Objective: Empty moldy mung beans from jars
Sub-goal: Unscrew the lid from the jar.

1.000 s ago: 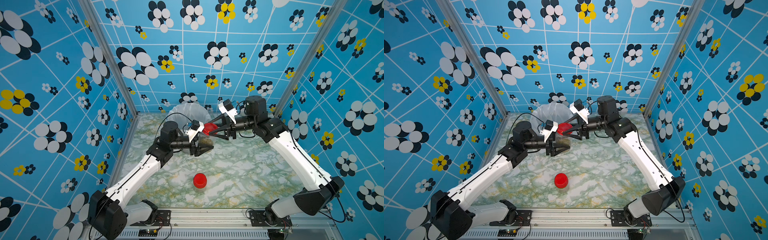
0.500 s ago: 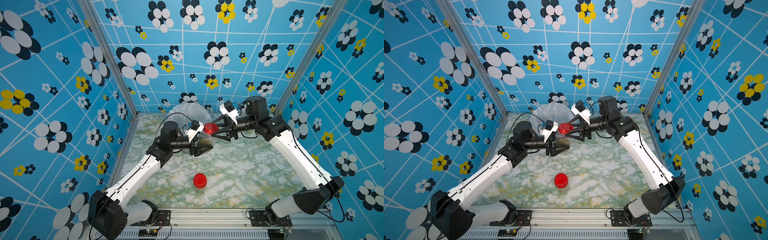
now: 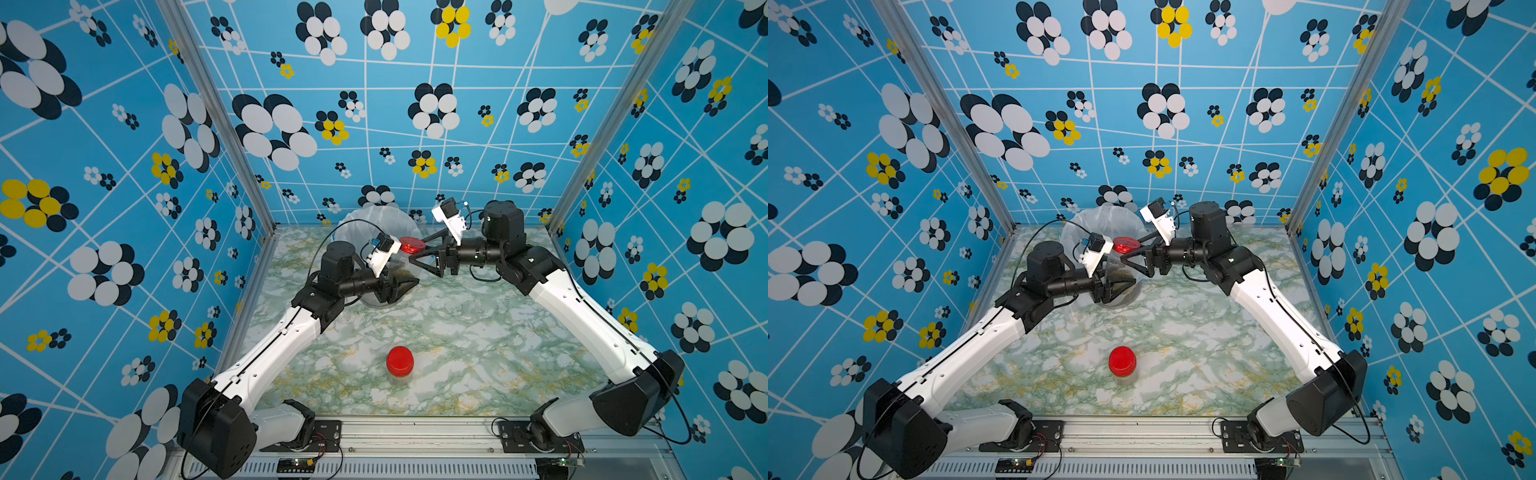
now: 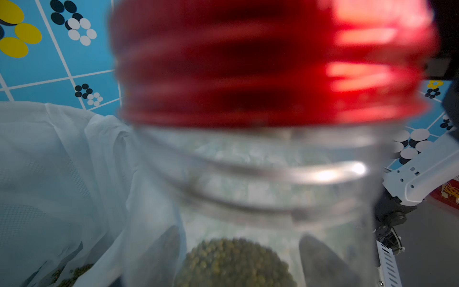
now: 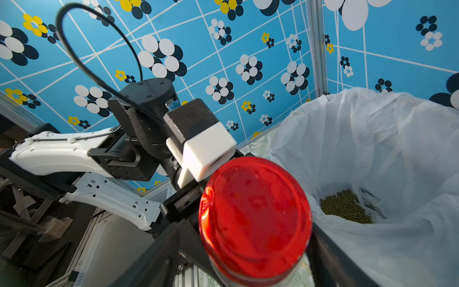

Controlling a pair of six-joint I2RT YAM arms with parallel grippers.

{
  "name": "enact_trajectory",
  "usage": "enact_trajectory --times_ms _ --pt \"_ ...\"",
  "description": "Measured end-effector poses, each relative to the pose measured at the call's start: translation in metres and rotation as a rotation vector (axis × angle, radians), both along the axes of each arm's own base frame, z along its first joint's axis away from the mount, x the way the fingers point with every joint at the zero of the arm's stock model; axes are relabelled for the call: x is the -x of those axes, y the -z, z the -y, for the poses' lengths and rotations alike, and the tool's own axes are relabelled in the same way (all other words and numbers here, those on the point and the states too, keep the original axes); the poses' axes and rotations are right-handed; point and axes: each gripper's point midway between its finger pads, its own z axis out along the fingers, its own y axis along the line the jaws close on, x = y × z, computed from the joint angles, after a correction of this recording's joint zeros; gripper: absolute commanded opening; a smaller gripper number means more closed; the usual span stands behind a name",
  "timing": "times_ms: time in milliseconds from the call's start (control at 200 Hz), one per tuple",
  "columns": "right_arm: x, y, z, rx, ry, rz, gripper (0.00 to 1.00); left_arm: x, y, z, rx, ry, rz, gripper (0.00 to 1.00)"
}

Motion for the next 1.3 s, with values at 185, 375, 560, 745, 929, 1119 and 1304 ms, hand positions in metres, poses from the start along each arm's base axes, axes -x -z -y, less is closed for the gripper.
enact_trajectory --times_ms 185,375,560,745,929,1119,1304 --pt "-0.004 -0.006 -0.003 -0.024 0.04 -0.012 0.78 0.003 0.001 0.004 -0.011 0.003 0.002 0.24" --pt "-0.008 -0.009 -0.003 -0.032 0.065 -0.016 0.53 0.003 0.001 0.004 -0.016 -0.002 0.005 0.24" --pt "-0.009 -0.008 -0.002 -0.024 0.068 -0.008 0.51 0.002 0.001 0.004 -0.018 -0.005 0.01 0.25" --pt "-0.011 -0.01 -0.001 -0.03 0.076 -0.01 0.51 0.002 0.001 0.004 -0.016 -0.006 0.012 0.25" --pt "-0.014 -0.013 0.002 -0.063 0.1 -0.043 0.49 0.0 -0.003 0.004 -0.006 -0.01 0.019 0.25" --pt "-0.025 -0.03 0.012 -0.116 0.143 -0.015 0.51 0.0 -0.004 0.003 -0.007 -0.014 0.023 0.25" --pt "-0.033 -0.038 0.024 -0.125 0.185 0.017 0.51 0.0 -0.004 0.002 -0.007 -0.016 0.022 0.25"
